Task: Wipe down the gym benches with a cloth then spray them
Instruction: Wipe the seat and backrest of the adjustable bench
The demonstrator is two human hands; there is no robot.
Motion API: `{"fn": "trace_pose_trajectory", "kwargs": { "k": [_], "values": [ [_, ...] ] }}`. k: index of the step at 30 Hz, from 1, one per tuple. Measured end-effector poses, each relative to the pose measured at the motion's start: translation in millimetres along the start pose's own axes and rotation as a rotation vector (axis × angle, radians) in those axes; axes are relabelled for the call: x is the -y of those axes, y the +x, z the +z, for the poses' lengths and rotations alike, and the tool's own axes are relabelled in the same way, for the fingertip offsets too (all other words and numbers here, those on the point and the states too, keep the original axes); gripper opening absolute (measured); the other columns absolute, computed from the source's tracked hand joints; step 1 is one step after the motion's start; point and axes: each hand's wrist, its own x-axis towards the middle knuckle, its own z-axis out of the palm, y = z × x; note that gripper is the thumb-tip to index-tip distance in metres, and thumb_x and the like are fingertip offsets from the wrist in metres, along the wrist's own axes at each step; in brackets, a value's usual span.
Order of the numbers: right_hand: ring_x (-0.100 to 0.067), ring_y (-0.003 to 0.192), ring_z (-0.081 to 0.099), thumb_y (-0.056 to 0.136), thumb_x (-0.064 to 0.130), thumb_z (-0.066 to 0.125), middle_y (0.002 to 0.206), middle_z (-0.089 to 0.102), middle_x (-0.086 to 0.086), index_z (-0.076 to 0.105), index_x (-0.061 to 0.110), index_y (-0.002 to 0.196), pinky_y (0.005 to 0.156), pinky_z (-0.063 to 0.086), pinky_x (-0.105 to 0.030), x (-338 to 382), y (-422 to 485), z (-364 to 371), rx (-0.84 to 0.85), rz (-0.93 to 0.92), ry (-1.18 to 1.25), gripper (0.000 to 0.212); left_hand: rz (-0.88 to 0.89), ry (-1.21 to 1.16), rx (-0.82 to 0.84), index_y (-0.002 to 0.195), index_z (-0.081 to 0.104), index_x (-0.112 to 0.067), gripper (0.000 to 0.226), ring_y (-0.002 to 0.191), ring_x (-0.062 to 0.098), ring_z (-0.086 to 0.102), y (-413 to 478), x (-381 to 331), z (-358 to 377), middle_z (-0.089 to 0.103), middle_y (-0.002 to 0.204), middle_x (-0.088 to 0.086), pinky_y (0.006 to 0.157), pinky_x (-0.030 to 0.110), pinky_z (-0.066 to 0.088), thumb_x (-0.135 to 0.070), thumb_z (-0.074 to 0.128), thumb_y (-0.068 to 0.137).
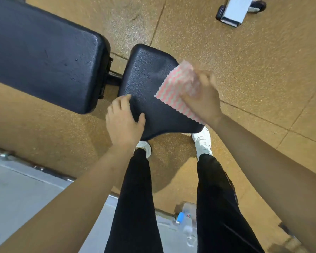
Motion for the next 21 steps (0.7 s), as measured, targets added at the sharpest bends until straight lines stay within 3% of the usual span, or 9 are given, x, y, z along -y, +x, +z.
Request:
{"fn": "trace_pose_trajectory", "kwargs": {
  "k": [3, 5, 7, 10, 13, 17, 21],
  "values": [
    [-0.011, 0.119, 0.055, 0.082, 0.039, 0.07, 0.137, 0.05, 0.009, 0.05, 0.033, 0.144, 0.097, 0.047, -0.029, -16.3, -19.4, 1.4, -0.012, 0.093, -0.042, 0.065, 0.342, -0.036, 0.037, 0.134, 0.058, -0.019, 0.05, 0.124, 0.032, 0.053, 37.8, -27.9, 3.5, 0.058, 0.138, 0.005, 0.099, 0.046, 0.046, -0.034, 0.07, 0.088],
    [-0.007, 0.118, 0.057, 0.08, 0.036, 0.072, 0.13, 0.059, 0.015, 0.051, 0.036, 0.142, 0.095, 0.047, -0.024, -22.7, -26.2, 1.6, -0.01, 0.173, 0.046, 0.066, 0.516, -0.033, 0.045, 0.13, 0.062, -0.016, 0.045, 0.12, 0.035, 0.056, 60.4, -46.7, 8.0, 0.061, 0.135, 0.007, 0.093, 0.048, 0.049, -0.031, 0.068, 0.088],
    [0.001, 0.119, 0.055, 0.08, 0.029, 0.076, 0.13, 0.058, 0.019, 0.05, 0.033, 0.144, 0.098, 0.045, -0.017, -26.0, -29.7, 2.2, -0.003, 0.21, 0.185, 0.07, 0.7, -0.006, 0.099, 0.131, 0.063, -0.015, 0.048, 0.125, 0.038, 0.053, 81.0, -62.2, 10.7, 0.059, 0.137, 0.01, 0.097, 0.053, 0.048, -0.029, 0.07, 0.086],
    [-0.005, 0.119, 0.056, 0.079, 0.027, 0.085, 0.137, 0.052, 0.005, 0.057, 0.02, 0.139, 0.109, 0.044, -0.021, -34.0, -34.7, 7.8, -0.104, 0.159, 0.209, 0.067, 0.977, 0.16, 0.372, 0.149, 0.048, -0.025, 0.057, 0.149, 0.031, 0.031, 104.4, -83.3, 12.8, 0.04, 0.16, 0.004, 0.119, 0.05, 0.028, -0.039, 0.063, 0.096],
    [-0.009, 0.115, 0.056, 0.081, 0.029, 0.085, 0.13, 0.052, -0.001, 0.061, 0.014, 0.134, 0.109, 0.044, -0.022, -36.9, -35.7, 8.6, -0.112, 0.168, 0.194, 0.061, 1.232, 0.377, 0.459, 0.157, 0.034, -0.037, 0.057, 0.155, 0.025, 0.022, 118.7, -94.2, 25.1, 0.032, 0.166, -0.002, 0.124, 0.048, 0.008, -0.051, 0.046, 0.103],
    [-0.008, 0.121, 0.057, 0.086, 0.043, 0.078, 0.133, 0.064, 0.003, 0.061, 0.019, 0.138, 0.108, 0.043, -0.024, -36.9, -32.6, 6.1, -0.004, 0.238, 0.182, 0.06, 1.394, 0.465, 0.373, 0.152, 0.041, -0.04, 0.058, 0.138, 0.023, 0.045, 135.6, -94.4, 27.5, 0.06, 0.142, -0.005, 0.116, 0.048, 0.02, -0.061, 0.024, 0.1],
    [-0.008, 0.113, 0.064, 0.092, 0.051, 0.067, 0.12, 0.071, 0.01, 0.064, 0.032, 0.134, 0.102, 0.05, -0.03, -25.7, -16.4, 5.1, 0.106, 0.196, 0.17, 0.047, 1.347, 0.432, 0.31, 0.142, 0.053, -0.038, 0.061, 0.134, 0.024, 0.046, 156.3, -84.0, 20.6, 0.061, 0.137, -0.006, 0.116, 0.05, 0.025, -0.064, 0.02, 0.098]
  ]
}}
